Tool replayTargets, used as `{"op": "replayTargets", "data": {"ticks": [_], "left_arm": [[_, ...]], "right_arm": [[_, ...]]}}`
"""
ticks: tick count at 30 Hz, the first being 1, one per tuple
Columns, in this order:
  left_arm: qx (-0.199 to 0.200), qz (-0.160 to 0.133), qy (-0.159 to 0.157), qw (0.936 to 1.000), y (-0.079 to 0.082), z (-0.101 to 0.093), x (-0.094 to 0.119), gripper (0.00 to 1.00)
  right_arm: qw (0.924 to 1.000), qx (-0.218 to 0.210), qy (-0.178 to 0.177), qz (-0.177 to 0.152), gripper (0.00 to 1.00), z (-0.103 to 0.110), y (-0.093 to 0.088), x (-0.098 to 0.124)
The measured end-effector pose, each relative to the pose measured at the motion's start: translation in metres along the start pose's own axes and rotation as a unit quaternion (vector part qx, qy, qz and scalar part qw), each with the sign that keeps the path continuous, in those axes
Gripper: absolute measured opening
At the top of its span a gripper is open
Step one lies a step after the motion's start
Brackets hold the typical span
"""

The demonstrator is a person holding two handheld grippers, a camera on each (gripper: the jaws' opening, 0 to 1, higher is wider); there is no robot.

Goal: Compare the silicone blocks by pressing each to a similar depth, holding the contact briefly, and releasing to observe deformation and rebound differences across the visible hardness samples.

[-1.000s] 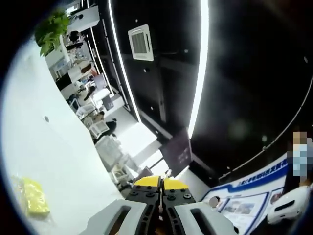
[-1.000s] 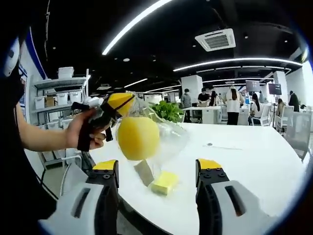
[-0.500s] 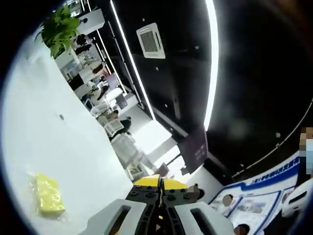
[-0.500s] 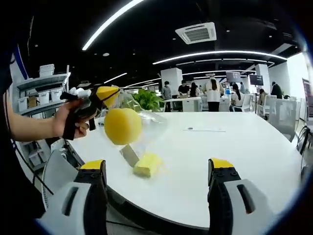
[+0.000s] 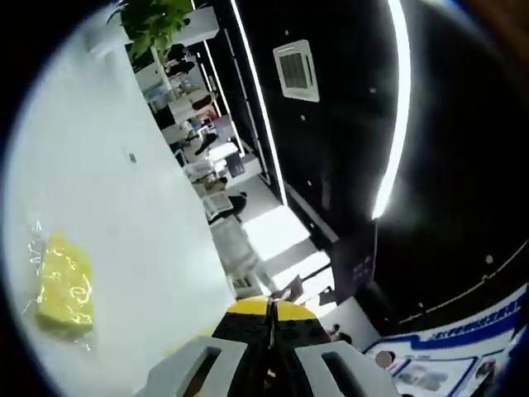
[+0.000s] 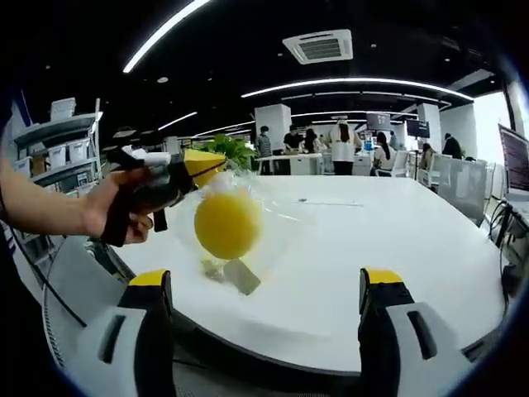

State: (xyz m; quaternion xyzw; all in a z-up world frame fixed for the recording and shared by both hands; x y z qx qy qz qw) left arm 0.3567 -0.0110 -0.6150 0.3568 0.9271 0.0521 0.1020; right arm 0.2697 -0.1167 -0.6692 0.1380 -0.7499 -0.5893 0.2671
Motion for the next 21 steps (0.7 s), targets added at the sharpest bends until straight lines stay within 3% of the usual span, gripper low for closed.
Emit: {"op": "replayTargets", "data": {"ticks": [4,10,13,15,17,21], "left_arm": [[0.017,-0.005,0.022,0.9996,-0.010,0.026,-0.014,0.00],[0.062,-0.054,0.030,0.9961,-0.004,0.048,-0.035,0.00],[0.046,-0.090,0.055,0.9934,0.008,0.062,-0.043,0.00],[0.035,-0.094,0.078,0.9919,0.007,0.072,-0.048,0.00],[0.008,-0.119,0.104,0.9874,0.017,0.083,-0.051,0.00],[0.016,-0.143,0.134,0.9804,0.028,0.100,-0.053,0.00]], "right_arm": [[1.0000,0.000,0.001,0.003,0.89,0.000,-0.001,-0.001],[1.0000,0.001,0.000,0.007,0.89,-0.001,-0.004,-0.002],[1.0000,-0.003,-0.004,0.009,0.88,-0.002,-0.004,-0.002],[0.9999,-0.006,-0.007,0.011,0.88,-0.004,-0.005,-0.003],[0.9999,-0.007,-0.010,0.012,0.88,-0.005,-0.006,-0.003],[0.9998,-0.009,-0.010,0.016,0.88,-0.005,-0.007,-0.004]]}}
Point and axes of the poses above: the point that each gripper's makers call its tool centre point, and the gripper's own axes: x roughly backward along the fingers, z roughly to its left, y roughly out of its top, the point moved 1 cm from there along x, roughly backward along the fingers, and after that the axes turned 15 degrees about x, right-handed, at the moved point
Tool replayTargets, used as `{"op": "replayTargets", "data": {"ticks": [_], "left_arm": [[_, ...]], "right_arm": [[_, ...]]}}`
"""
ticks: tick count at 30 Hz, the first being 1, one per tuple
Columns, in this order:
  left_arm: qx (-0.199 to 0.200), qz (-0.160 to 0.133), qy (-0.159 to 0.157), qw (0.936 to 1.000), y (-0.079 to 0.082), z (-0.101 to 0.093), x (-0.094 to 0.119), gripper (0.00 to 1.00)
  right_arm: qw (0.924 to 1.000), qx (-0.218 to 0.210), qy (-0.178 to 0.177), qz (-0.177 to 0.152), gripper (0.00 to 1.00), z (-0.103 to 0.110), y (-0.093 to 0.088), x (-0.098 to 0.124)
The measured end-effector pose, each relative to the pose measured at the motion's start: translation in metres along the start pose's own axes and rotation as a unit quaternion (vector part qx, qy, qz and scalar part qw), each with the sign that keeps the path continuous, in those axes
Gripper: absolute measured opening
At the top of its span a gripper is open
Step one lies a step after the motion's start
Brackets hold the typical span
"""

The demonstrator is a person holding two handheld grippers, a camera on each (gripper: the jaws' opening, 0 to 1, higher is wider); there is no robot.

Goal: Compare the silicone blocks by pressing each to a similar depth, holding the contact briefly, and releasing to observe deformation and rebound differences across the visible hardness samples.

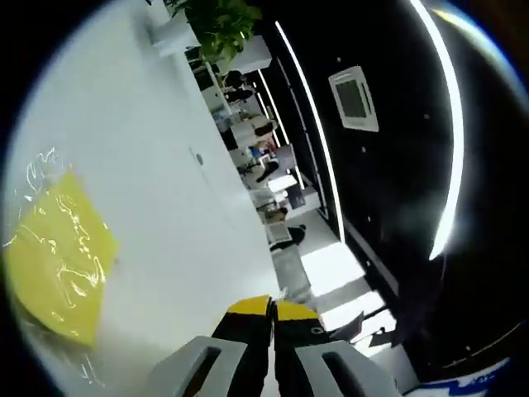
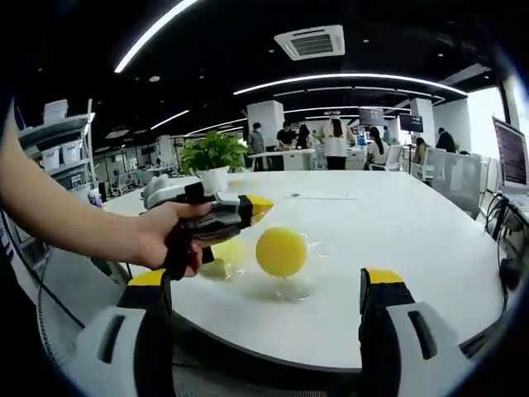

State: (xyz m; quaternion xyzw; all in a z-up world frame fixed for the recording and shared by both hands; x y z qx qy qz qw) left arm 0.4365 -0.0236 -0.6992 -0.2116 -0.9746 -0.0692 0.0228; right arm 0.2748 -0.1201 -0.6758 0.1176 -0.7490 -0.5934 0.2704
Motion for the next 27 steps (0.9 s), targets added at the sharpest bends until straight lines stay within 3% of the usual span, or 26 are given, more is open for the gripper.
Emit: {"op": "replayTargets", "data": {"ticks": [6,9,10,15,17,20,24,27], "left_arm": [[-0.050,-0.010,0.047,0.9976,0.006,0.023,-0.006,0.00],[-0.019,-0.022,0.044,0.9986,0.007,0.028,-0.008,0.00],[-0.028,-0.022,0.048,0.9982,0.007,0.029,-0.010,0.00],[-0.125,0.004,0.076,0.9892,0.007,0.033,-0.017,0.00],[-0.143,0.005,0.090,0.9857,0.007,0.035,-0.019,0.00],[-0.163,-0.003,0.139,0.9767,0.012,0.051,-0.017,0.00],[-0.166,-0.005,0.159,0.9732,0.015,0.062,-0.018,0.00],[-0.126,0.001,0.146,0.9812,0.016,0.063,-0.021,0.00]], "right_arm": [[1.0000,-0.001,-0.001,0.006,0.88,-0.001,-0.002,-0.001],[0.9999,0.004,-0.001,0.013,0.87,0.000,-0.004,-0.002],[0.9999,0.005,-0.002,0.015,0.87,0.000,-0.005,-0.002],[0.9992,0.018,-0.008,0.034,0.86,0.000,-0.011,-0.004],[0.9992,0.012,-0.009,0.036,0.86,-0.001,-0.012,-0.004],[0.9992,0.010,-0.010,0.037,0.87,-0.002,-0.013,-0.004],[0.9992,0.008,-0.011,0.038,0.88,-0.002,-0.013,-0.004],[0.9991,0.004,-0.012,0.040,0.88,-0.002,-0.014,-0.004]]}}
Point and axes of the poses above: the point that each gripper's makers call its tool centre point, and the gripper's own axes: x roughly backward along the fingers, z roughly to its left, y roughly out of its top, the point moved 1 cm from there along x, roughly backward along the fingers, and after that the axes turned 15 degrees about x, right-handed, at the moved point
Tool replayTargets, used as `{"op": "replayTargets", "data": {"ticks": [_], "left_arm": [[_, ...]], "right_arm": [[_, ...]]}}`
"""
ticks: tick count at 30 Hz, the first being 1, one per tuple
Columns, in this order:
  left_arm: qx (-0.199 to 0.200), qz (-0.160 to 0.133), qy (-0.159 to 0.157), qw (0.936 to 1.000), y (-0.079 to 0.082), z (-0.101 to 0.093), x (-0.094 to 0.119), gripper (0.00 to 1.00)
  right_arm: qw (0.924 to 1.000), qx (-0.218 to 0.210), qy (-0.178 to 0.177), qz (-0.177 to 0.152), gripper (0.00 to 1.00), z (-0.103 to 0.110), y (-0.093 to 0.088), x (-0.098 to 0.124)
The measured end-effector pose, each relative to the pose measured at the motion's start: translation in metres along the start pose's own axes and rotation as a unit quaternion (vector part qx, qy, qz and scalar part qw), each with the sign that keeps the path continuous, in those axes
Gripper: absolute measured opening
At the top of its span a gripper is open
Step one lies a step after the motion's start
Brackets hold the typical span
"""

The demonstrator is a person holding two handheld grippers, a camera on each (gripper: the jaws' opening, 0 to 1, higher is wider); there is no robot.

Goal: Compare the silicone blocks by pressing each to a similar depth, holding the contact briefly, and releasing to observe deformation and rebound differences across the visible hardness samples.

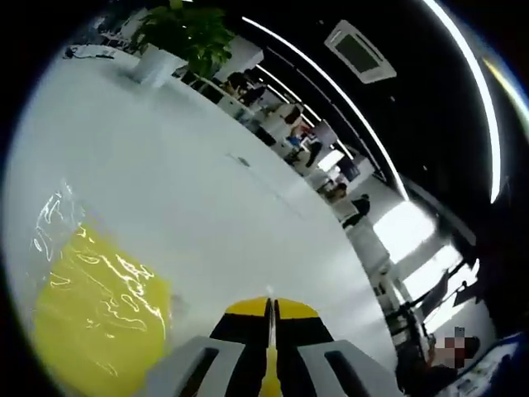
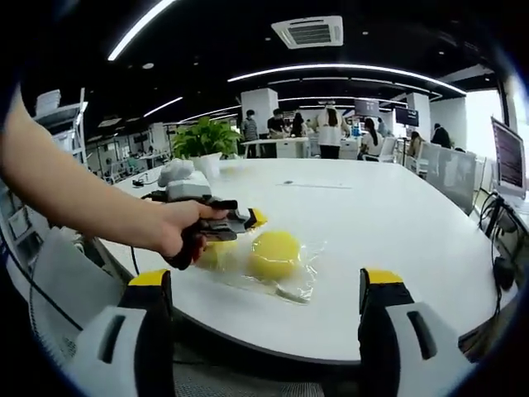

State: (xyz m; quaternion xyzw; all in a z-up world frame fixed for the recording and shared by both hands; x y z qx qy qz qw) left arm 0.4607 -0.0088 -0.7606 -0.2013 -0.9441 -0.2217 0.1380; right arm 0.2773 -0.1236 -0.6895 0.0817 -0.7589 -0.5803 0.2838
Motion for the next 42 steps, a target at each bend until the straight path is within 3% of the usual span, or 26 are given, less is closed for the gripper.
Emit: {"op": "replayTargets", "data": {"ticks": [2,4,10,15,17,22,24,28,30,31,32,36,42], "left_arm": [[-0.013,0.000,0.004,0.9999,0.003,0.002,0.000,0.04],[-0.006,-0.003,0.001,1.0000,0.006,0.004,0.002,0.14],[-0.032,-0.015,-0.017,0.9992,0.016,-0.005,0.004,0.15],[-0.046,-0.026,-0.059,0.9969,0.029,-0.025,0.018,0.23],[-0.085,-0.018,-0.085,0.9926,0.035,-0.037,0.030,0.29],[-0.202,0.023,-0.141,0.9689,0.039,-0.055,0.074,0.40],[-0.229,0.036,-0.144,0.9621,0.039,-0.055,0.089,0.46],[-0.295,0.051,-0.175,0.9379,0.039,-0.064,0.123,0.62],[-0.326,0.061,-0.179,0.9261,0.041,-0.062,0.141,0.66],[-0.331,0.063,-0.180,0.9242,0.043,-0.060,0.148,0.66],[-0.338,0.066,-0.177,0.9222,0.046,-0.056,0.155,0.67],[-0.405,0.059,-0.153,0.8993,0.061,-0.036,0.185,0.76],[-0.448,0.045,-0.101,0.8872,0.070,-0.005,0.220,0.96]], "right_arm": [[1.0000,-0.003,0.000,0.000,0.88,0.000,0.000,0.000],[1.0000,-0.003,0.000,0.000,0.88,0.000,0.000,0.000],[1.0000,0.000,0.002,0.002,0.88,0.001,0.000,-0.001],[1.0000,0.007,0.001,0.005,0.88,0.002,0.000,-0.001],[1.0000,0.007,0.001,0.004,0.88,0.002,0.000,-0.001],[0.9999,0.010,0.000,0.006,0.88,0.002,-0.001,-0.002],[0.9999,0.011,0.000,0.006,0.88,0.002,-0.001,-0.002],[0.9998,0.017,0.002,0.010,0.88,0.002,-0.003,-0.003],[0.9996,0.023,0.005,0.014,0.87,0.004,-0.005,-0.003],[0.9995,0.027,0.004,0.016,0.87,0.004,-0.005,-0.003],[0.9994,0.029,0.004,0.016,0.87,0.004,-0.005,-0.003],[0.9994,0.031,0.001,0.017,0.87,0.003,-0.005,-0.003],[0.9990,0.039,0.003,0.020,0.88,0.005,-0.007,-0.003]]}}
Point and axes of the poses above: the point that each gripper's makers call its tool centre point, and the gripper's own axes: x roughly backward along the fingers, z roughly to its left, y roughly out of its top, the point moved 1 cm from there along x, roughly backward along the fingers, and after that the axes turned 15 degrees about x, right-handed, at the moved point
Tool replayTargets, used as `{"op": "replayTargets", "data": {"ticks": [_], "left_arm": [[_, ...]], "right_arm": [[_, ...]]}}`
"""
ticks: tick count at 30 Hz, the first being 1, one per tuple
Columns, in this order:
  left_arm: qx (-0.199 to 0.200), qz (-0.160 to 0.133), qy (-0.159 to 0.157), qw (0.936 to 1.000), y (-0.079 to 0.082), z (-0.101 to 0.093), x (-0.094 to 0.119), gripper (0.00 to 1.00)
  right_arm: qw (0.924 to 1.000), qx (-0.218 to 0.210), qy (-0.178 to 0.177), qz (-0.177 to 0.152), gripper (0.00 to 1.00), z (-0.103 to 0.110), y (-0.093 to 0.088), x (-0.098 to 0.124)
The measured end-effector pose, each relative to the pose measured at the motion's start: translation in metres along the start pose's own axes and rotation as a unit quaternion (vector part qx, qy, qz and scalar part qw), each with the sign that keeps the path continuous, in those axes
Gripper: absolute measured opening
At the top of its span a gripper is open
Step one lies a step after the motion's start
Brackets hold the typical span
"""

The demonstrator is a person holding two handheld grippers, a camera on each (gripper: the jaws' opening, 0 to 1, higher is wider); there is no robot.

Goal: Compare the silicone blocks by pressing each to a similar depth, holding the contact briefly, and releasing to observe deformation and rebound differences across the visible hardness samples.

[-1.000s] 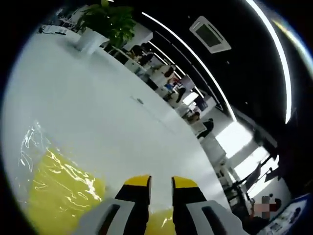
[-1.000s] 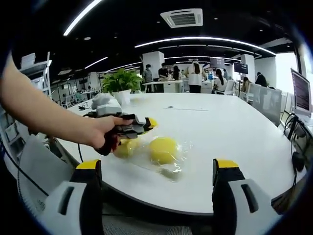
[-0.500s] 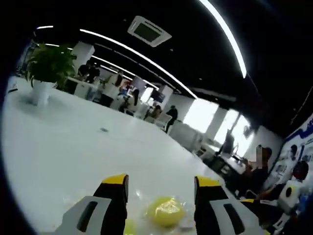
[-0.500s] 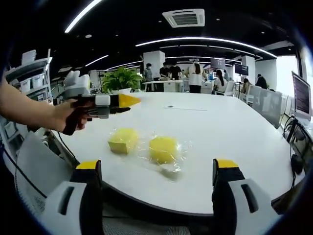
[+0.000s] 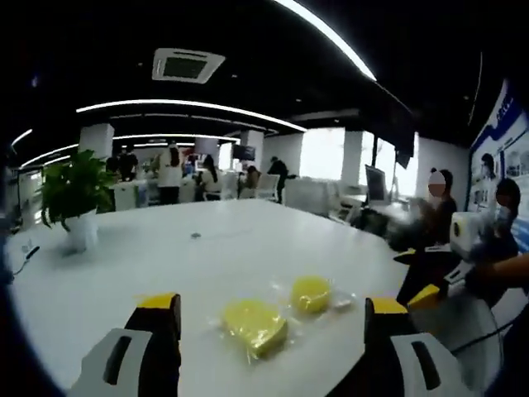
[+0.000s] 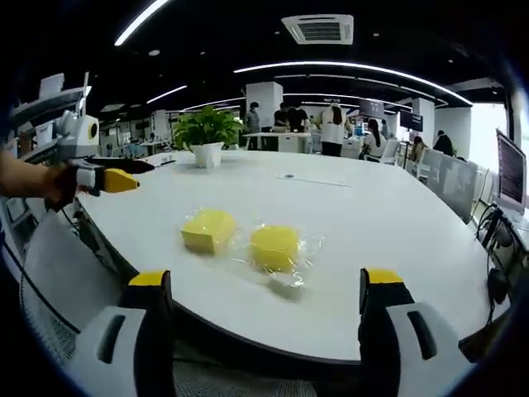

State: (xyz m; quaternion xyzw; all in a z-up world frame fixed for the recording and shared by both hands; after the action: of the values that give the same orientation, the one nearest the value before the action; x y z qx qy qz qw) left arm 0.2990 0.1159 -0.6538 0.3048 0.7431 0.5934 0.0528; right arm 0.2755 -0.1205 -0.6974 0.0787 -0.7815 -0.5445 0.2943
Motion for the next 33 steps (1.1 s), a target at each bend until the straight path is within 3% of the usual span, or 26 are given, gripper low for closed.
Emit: {"op": "replayTargets", "data": {"ticks": [2,9,14,19,22,33], "left_arm": [[-0.002,-0.003,0.003,1.0000,-0.003,0.001,0.008,1.00],[0.003,0.001,0.033,0.9994,-0.013,0.011,0.032,1.00],[-0.005,0.013,0.048,0.9987,-0.033,0.014,0.043,1.00],[-0.008,0.006,0.056,0.9984,-0.035,0.022,0.047,1.00],[0.007,-0.016,0.058,0.9982,-0.031,0.026,0.051,1.00],[0.000,0.004,0.074,0.9973,-0.043,0.034,0.050,1.00]], "right_arm": [[1.0000,0.009,0.001,0.002,0.88,0.001,-0.001,0.000],[0.9991,0.040,0.002,0.011,0.89,0.004,-0.006,-0.001],[0.9993,0.036,-0.002,0.009,0.90,0.002,-0.005,-0.001],[0.9987,0.050,-0.001,0.014,0.91,0.004,-0.009,-0.001],[0.9966,0.079,0.000,0.025,0.91,0.007,-0.013,-0.001],[0.9963,0.079,-0.010,0.032,0.94,0.003,-0.015,-0.001]]}}
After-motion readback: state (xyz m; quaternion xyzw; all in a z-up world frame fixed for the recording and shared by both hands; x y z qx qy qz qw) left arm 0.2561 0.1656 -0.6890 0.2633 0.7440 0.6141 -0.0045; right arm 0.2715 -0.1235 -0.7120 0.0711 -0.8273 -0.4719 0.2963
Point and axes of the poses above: the point that each gripper's makers call its tool centre point, and the gripper's own axes: x roughly backward along the fingers, z roughly to its left, y roughly out of its top, the point moved 1 cm from there along x, roughly backward along the fingers, and after that the axes turned 15 degrees about x, right-handed, at the moved point
